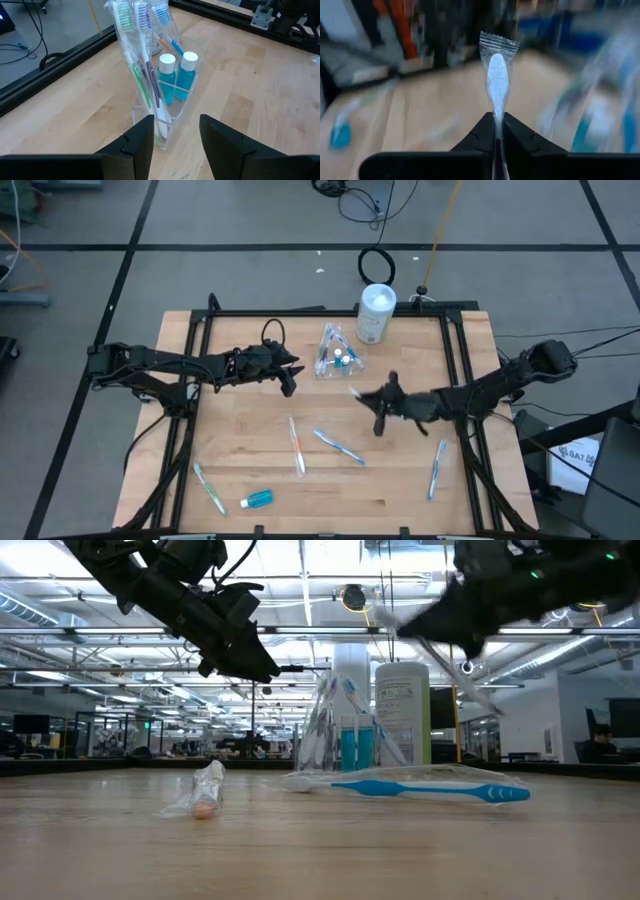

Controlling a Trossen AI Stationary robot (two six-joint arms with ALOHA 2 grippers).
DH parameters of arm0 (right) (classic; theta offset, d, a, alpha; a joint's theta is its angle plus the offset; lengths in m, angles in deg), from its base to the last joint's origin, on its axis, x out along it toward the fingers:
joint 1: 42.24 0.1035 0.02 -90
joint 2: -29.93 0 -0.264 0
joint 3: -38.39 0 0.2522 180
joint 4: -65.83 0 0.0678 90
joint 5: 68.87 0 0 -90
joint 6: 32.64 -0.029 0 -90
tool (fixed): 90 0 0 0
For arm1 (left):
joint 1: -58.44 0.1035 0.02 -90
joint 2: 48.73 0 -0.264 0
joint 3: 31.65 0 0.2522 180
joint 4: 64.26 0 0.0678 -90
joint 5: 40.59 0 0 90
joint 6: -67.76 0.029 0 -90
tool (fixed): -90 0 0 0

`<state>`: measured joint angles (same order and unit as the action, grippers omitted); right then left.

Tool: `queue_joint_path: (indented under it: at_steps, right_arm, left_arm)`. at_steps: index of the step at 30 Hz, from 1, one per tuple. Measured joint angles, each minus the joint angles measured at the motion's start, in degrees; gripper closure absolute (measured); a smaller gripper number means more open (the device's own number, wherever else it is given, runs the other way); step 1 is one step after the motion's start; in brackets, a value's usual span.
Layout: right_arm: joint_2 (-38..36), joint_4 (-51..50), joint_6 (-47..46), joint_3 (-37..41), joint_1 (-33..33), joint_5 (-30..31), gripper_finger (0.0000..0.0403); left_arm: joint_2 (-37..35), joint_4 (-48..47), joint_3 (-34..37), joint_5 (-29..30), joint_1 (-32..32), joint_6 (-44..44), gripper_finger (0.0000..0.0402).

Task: Pick & Place toothbrushing station
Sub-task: Put the violet toothbrush into the transparent organizer

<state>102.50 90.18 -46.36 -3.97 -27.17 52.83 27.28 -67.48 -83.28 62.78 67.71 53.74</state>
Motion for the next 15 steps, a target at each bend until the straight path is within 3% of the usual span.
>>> queue_joint_path:
  at_steps: [4, 8, 15]
  right_arm:
    - [0.0, 14.7, 12.5, 0.0, -3.8, -0.4, 0.0377]
    - [0.0, 22.5, 21.6, -0.1, -8.2, -2.3, 0.0388]
    - [0.6, 25.3, 23.1, -0.1, -19.5, -15.8, 0.0382]
  left_arm:
    - [0.0, 0.0, 0.0, 0.0, 0.0, 0.0, 0.0240]
    - [0.0, 0.0, 0.0, 0.0, 0.0, -0.1, 0.0240]
    - [0.0, 0.0, 0.0, 0.0, 0.0, -0.2, 0.0240]
